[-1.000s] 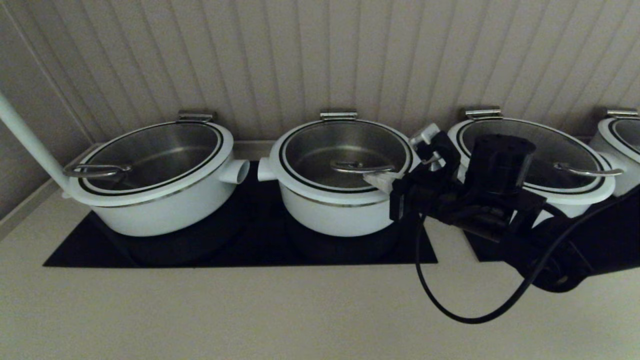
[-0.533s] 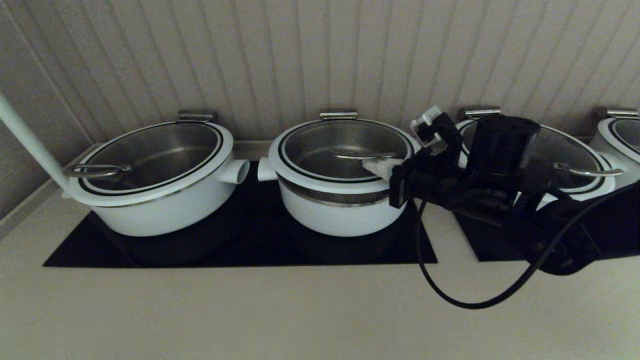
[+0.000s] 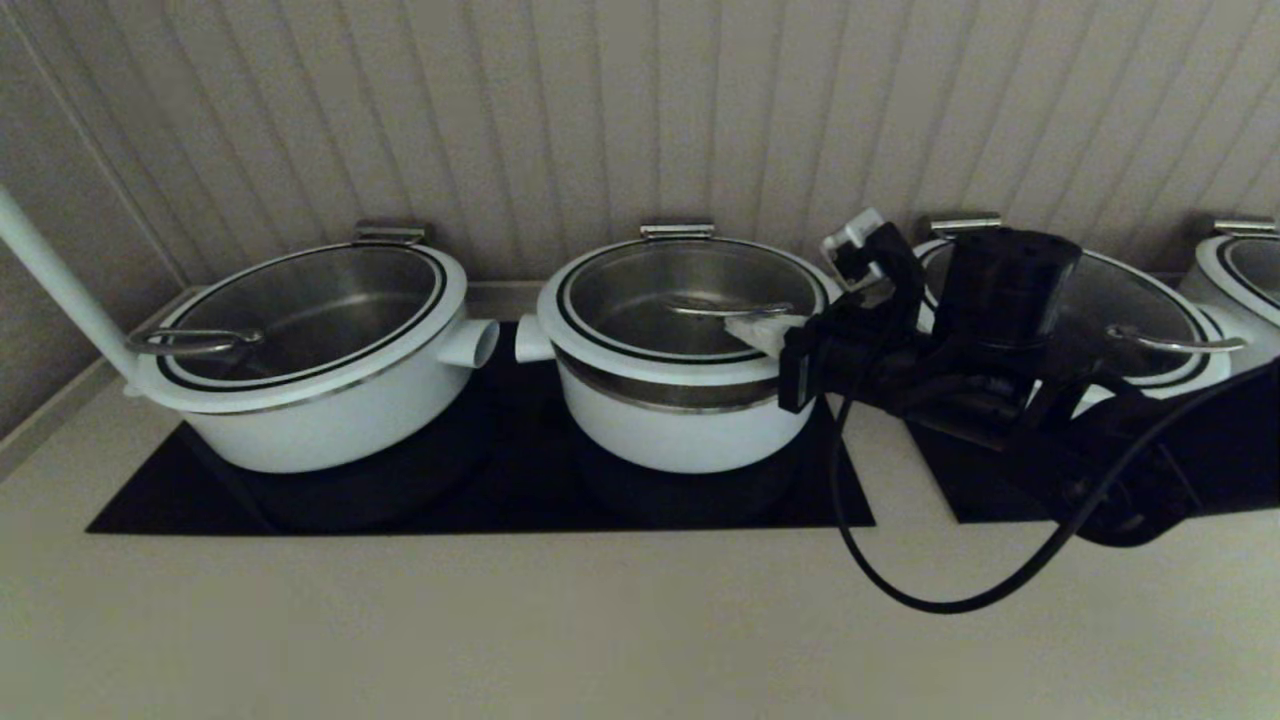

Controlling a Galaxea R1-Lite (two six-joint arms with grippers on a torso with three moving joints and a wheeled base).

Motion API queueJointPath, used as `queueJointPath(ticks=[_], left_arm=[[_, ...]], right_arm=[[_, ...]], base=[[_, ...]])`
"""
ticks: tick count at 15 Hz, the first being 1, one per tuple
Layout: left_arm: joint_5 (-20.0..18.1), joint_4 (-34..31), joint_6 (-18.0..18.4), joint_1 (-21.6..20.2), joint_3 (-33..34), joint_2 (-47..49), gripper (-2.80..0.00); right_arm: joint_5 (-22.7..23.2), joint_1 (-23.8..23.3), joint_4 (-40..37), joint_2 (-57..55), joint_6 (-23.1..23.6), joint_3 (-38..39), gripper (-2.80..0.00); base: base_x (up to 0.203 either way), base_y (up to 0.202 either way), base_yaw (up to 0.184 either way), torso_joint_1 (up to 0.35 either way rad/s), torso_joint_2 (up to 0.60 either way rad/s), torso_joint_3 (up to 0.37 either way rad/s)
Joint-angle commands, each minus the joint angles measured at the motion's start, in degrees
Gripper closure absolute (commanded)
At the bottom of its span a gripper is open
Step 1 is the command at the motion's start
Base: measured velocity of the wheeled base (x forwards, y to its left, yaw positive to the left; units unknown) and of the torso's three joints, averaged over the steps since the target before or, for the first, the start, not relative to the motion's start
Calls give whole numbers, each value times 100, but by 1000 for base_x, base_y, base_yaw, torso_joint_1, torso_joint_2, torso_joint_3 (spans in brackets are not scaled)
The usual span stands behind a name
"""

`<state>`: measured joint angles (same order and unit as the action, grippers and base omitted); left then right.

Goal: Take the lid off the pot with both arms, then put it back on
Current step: Open the food pot lid a small opening with the right arm

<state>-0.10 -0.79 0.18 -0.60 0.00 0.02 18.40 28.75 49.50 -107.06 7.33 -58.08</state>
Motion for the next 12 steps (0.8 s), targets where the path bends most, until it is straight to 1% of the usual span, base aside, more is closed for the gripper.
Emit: queueJointPath(ticks=[1,12], left_arm=[[1,-2,-1,-2,0,-2,0],[1,-8,-1,-2,0,-2,0]], right_arm=[[9,-1,34,16,6,-11,0],[6,-89,34,9,6,-63,0]], base=[[0,0,0,0,0,0],[0,0,0,0,0,0]])
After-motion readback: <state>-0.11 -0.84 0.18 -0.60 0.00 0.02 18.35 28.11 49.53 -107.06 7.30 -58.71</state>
